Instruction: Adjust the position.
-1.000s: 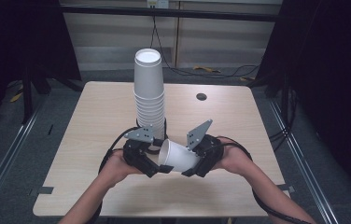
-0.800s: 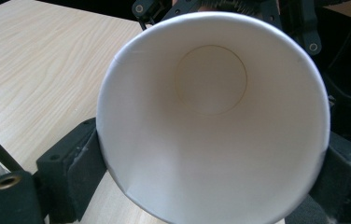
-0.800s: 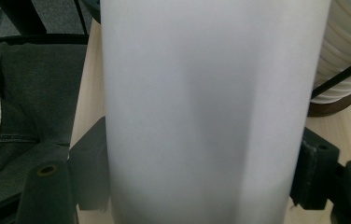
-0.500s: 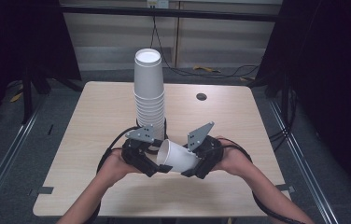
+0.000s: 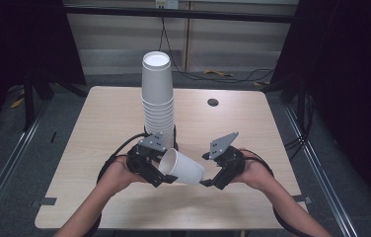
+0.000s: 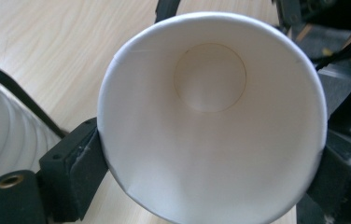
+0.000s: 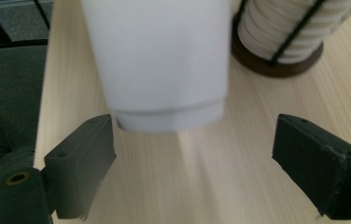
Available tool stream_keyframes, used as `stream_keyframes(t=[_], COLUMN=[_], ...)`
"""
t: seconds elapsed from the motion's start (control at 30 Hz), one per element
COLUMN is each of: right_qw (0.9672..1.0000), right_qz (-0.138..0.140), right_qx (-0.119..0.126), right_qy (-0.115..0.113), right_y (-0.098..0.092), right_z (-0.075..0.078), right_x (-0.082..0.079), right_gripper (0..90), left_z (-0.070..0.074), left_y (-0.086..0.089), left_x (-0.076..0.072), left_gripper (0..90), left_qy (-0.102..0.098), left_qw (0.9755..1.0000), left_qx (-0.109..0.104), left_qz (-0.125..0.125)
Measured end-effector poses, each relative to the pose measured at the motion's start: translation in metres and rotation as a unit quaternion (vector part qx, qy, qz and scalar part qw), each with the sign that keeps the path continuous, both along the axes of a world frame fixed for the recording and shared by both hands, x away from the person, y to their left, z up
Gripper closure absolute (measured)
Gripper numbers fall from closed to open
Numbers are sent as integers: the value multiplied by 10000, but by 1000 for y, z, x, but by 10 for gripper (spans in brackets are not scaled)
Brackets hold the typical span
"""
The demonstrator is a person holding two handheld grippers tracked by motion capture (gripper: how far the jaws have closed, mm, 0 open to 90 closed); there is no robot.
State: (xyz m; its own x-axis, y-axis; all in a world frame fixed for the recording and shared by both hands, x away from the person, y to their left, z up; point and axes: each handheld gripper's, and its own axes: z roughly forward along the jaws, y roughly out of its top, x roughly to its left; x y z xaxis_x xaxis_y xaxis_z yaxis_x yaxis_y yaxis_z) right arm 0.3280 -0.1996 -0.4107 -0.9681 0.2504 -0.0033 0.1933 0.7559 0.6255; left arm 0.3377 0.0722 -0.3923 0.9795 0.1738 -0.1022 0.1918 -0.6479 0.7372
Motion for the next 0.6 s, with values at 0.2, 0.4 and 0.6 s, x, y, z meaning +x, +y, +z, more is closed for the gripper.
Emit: stream_keyframes(t=[0.2,0.4,0.6], right_qw=[9982,9964,9944], right_qz=[-585,-842,-1056], right_qx=[78,89,53], right_qy=[44,-36,-62], right_y=[-18,-33,-42], right_z=[-19,-34,-47], right_x=[3,1,0], right_gripper=[128,128,130], left_z=[1,1,4], left_y=[-2,-3,-4], left_x=[0,-1,-3], left_gripper=[113,115,114], left_qy=[-34,-53,-80], left_qw=[9997,9992,9982], left_qx=[229,379,580], left_qz=[-94,-133,-141])
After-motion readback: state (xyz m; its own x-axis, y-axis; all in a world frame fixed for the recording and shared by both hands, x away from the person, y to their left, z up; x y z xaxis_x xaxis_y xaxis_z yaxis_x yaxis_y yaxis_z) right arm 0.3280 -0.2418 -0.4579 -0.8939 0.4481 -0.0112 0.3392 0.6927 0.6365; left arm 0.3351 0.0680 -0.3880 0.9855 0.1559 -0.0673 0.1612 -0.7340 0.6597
